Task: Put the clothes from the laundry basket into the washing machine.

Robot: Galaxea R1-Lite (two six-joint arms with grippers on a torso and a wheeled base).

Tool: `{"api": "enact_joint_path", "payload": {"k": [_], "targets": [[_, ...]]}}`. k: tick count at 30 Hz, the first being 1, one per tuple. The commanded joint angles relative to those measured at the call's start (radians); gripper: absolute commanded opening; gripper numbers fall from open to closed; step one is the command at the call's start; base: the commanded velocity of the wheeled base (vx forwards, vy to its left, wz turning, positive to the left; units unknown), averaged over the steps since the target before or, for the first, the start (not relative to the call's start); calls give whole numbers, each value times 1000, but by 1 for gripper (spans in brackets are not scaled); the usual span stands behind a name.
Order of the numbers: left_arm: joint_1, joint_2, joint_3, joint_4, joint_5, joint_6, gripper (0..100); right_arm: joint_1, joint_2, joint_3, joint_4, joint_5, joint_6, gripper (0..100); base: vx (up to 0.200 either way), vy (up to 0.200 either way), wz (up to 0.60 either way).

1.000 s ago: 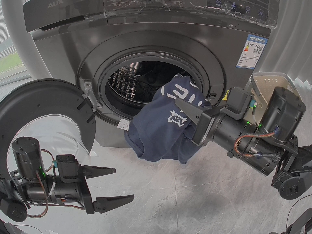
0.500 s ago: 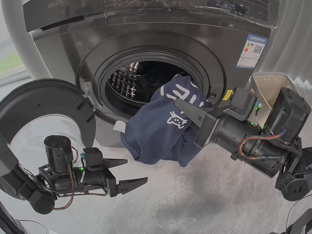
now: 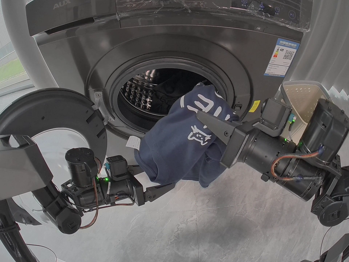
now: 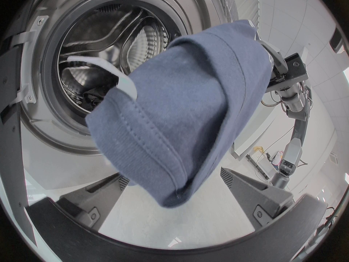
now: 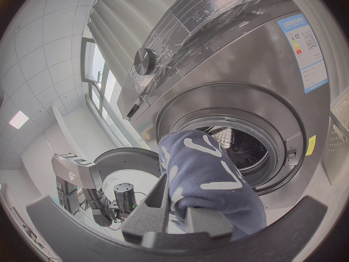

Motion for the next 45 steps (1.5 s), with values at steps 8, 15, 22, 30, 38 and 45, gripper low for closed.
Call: {"api": "enact_joint_path", "payload": {"k": [8,15,22,30,38,45], "targets": [[-13,23,-13,-85,-2,-33,100,-1,3,7,0,1,1,0,0,0,0],[-31,25,-16,-108,-2,-43,0,-1,5,9,-2,1,1,0,0,0,0],[-51,20,10,-174,0,-47,0,-12,0,30,0,2,1,0,0,0,0],[-132,-161,176,-175,0,-49,0,-22,3,57,-2,4,26,0,0,0,0],[-141,-351,294,-174,-5,-56,0,-16,28,106,6,14,26,100,0,0,0],[-134,-414,268,-172,3,-90,0,-5,35,211,4,16,14,100,0,0,0]]}}
